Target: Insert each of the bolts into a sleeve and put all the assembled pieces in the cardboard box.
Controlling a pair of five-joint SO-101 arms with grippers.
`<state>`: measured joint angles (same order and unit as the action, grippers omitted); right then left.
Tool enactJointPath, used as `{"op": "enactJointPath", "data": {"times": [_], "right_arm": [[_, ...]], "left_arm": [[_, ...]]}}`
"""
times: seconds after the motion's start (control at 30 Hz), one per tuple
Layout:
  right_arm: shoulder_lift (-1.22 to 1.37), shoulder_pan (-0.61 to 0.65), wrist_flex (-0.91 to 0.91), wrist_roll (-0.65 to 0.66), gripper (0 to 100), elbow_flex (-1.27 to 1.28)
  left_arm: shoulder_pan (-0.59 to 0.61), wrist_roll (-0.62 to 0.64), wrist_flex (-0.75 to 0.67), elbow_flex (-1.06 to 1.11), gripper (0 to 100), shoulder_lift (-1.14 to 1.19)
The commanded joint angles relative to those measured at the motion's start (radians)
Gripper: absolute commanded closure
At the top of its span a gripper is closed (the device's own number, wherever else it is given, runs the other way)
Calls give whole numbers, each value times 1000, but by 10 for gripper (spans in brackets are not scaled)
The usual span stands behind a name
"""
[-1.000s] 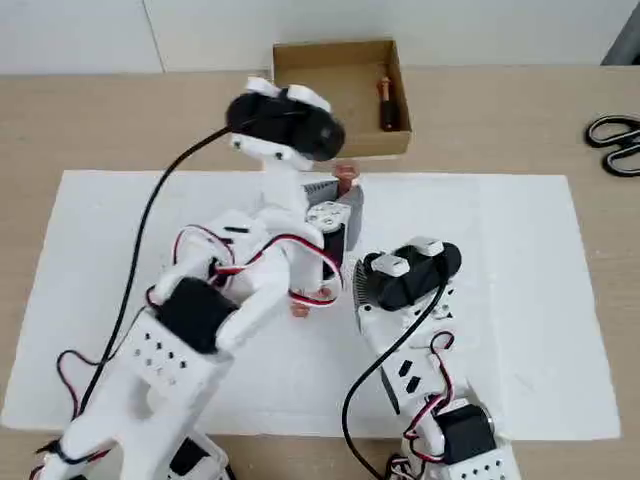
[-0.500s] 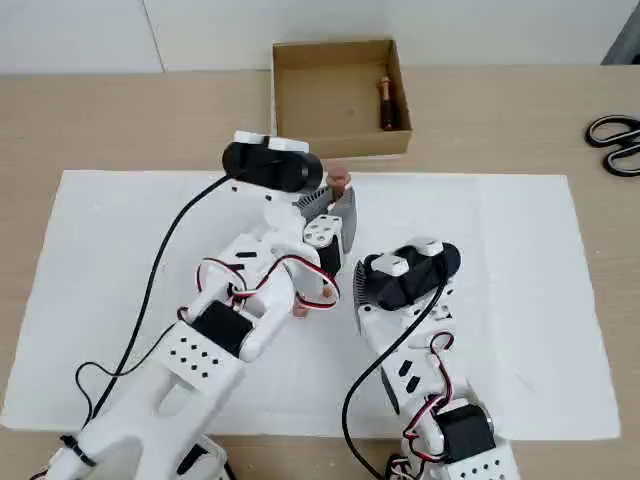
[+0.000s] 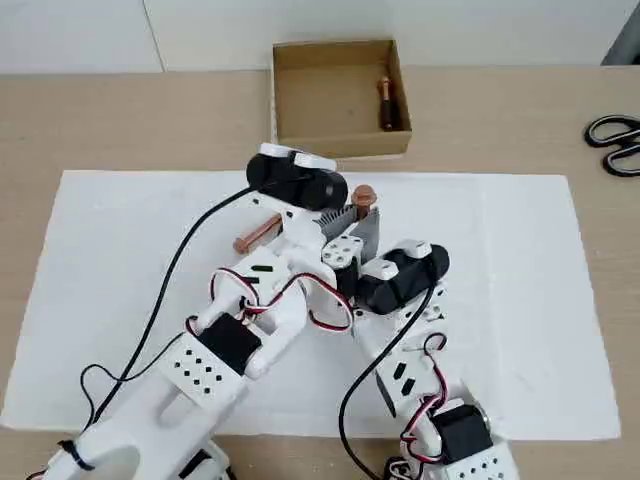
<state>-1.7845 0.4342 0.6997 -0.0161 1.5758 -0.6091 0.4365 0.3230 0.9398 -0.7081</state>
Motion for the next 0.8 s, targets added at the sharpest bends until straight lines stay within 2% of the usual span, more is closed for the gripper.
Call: {"op": "enactJointPath", "data": {"times": [0.0, 0.77], "right_arm": [[-4, 1, -1, -11, 995, -6], [-4, -2, -1, -11, 995, -6]], "left_arm": [[-6, 5, 3, -8, 994, -38], [-12, 5, 103, -12, 994, -40]]}}
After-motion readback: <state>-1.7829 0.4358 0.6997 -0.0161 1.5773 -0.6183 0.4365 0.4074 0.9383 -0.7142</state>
